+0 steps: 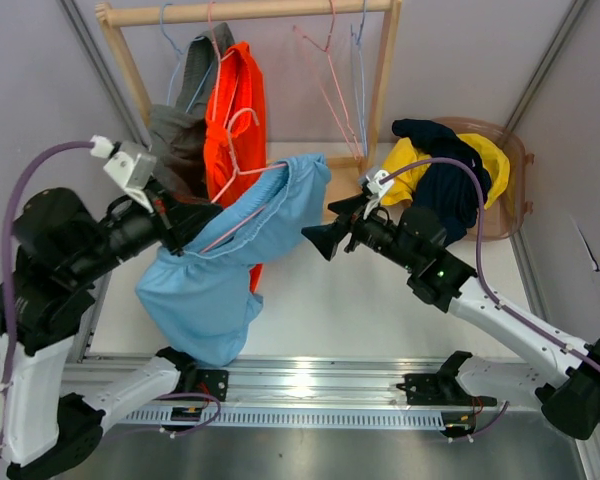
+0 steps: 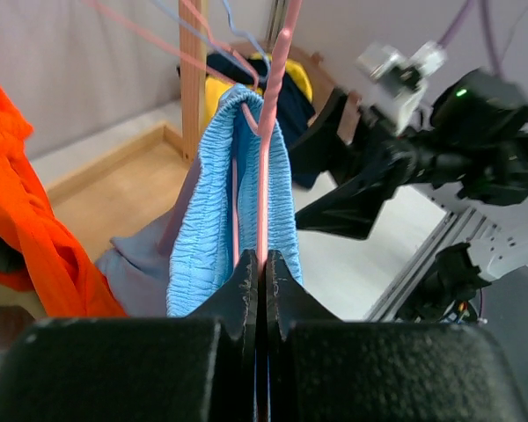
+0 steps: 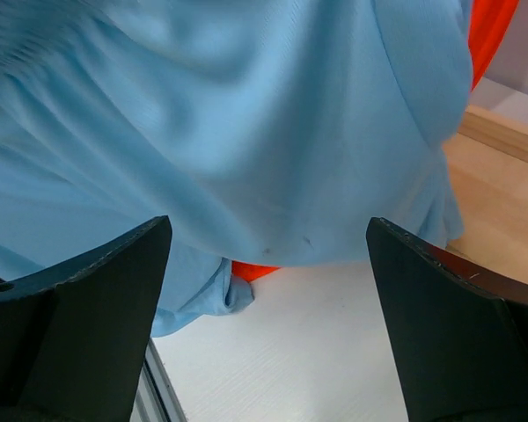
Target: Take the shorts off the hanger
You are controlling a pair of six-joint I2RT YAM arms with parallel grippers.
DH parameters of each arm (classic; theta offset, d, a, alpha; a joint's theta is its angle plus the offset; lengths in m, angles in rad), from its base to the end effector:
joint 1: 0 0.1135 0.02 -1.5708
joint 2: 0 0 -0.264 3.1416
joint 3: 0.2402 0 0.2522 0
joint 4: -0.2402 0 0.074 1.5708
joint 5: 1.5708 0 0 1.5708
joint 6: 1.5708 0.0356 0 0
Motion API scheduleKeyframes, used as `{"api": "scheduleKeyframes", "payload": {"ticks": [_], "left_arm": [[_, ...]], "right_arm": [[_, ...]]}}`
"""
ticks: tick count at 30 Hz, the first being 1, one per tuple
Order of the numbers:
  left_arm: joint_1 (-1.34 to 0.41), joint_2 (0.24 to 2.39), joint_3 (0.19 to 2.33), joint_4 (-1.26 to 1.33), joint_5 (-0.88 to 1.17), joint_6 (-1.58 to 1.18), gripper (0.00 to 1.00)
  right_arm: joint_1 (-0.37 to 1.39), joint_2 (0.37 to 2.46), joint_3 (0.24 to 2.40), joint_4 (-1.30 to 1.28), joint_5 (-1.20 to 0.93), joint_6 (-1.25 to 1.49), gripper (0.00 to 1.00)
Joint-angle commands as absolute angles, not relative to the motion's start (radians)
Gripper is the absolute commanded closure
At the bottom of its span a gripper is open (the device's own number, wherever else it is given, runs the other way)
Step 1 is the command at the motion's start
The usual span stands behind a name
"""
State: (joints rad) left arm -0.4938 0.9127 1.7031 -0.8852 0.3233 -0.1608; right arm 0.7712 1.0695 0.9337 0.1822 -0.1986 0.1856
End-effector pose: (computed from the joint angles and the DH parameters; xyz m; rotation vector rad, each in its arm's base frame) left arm 0.0787 -0.0552 0.5285 0.5302 1.6341 -0.7592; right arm 0.1763 0.1812 0.3764 -0.6170 1.4726 0.9063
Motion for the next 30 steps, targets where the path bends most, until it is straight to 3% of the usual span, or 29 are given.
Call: {"api": "scheduleKeyframes", "payload": {"ticks": [1,15,17,18,19,21,22,30], "left_arm": [[-0.491,0.852,1.772,-0.842,0.344,-0.193,1.0],[-0.491,0.805,1.666,-0.79,0.525,-0.267,1.0],[-0.491,0.801,1.655,-0.781,0.546,-0.27,1.0],[-0.491,0.796,1.654,-0.775,0.551,-0.273,1.0],[-0.489,0.793,1.654,-0.775,0.545,-0.273,1.0],[-0.491,0.792,1.669,-0.782,0.52,-0.259,1.0],[-0.491,0.793,1.675,-0.798,0.508,-0.252,1.0],[-0.561,0.798,1.756,-0.894,0.306,-0.141,1.0]], "right_arm": [[0.788,1.084,0.974,0.268,-0.161,0.163,0.01],[0.813,1.123,0.948,0.356,-0.104,0.156,0.01],[0.813,1.129,0.954,0.368,-0.104,0.15,0.04],[0.813,1.137,0.957,0.37,-0.109,0.147,0.13],[0.813,1.14,0.96,0.365,-0.115,0.144,0.45],[0.815,1.14,0.966,0.359,-0.111,0.144,0.93],[0.815,1.135,0.965,0.356,-0.104,0.147,1.0],[0.815,0.999,0.917,0.255,0.076,0.08,1.0]]}}
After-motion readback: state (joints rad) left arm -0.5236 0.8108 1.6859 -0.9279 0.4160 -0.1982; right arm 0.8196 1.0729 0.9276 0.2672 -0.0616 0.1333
